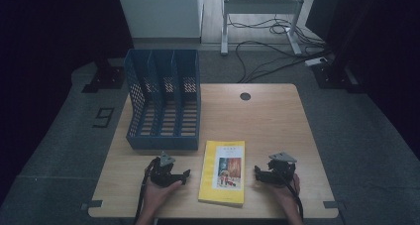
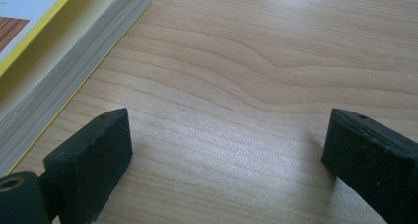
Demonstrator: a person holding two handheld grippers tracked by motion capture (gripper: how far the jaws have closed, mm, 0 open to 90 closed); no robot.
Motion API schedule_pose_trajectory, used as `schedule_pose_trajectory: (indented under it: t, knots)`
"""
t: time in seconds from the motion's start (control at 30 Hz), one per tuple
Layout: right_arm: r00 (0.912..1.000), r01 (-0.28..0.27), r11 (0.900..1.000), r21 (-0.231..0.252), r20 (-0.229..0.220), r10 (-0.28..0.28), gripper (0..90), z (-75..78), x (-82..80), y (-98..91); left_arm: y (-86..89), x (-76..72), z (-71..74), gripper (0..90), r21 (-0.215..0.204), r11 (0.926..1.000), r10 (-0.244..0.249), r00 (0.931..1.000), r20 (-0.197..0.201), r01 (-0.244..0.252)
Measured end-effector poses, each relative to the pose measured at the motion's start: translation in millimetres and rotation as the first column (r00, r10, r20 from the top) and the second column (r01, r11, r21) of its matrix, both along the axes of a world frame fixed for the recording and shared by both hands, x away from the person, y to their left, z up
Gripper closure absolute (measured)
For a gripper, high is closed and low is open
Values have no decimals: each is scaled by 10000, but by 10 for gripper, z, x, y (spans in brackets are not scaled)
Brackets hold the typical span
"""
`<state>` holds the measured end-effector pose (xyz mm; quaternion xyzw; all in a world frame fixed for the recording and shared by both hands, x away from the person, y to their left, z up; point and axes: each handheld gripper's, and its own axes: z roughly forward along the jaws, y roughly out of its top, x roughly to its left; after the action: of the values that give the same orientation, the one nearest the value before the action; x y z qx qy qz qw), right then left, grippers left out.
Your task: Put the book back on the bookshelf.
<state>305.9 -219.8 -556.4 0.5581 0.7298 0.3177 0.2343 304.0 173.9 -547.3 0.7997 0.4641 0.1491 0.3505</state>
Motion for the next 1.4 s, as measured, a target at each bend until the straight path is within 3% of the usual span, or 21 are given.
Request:
schedule_pose_trajectory:
  t: [0.3,0.37,0.73,1.13,1.4]
  knots:
    - [10000,-3,10000,10,29,3,52,1,-3,-4,-52,-33,-4,128,506,9987,85,9999,118,-90]
    - [10000,-41,10000,18,0,41,45,1,16,1,-81,-41,-7,133,810,9966,111,9997,209,-128]
    - [10000,-63,10000,15,15,63,56,2,57,-3,-101,-34,-8,123,829,9961,304,9994,191,-318]
    - [9990,415,9991,98,149,-416,132,13,28,-9,-59,-23,-4,132,664,9977,92,9998,156,-102]
    - [9993,351,9991,217,82,-353,137,24,12,-15,-89,-17,-10,86,850,9964,-68,9999,109,59]
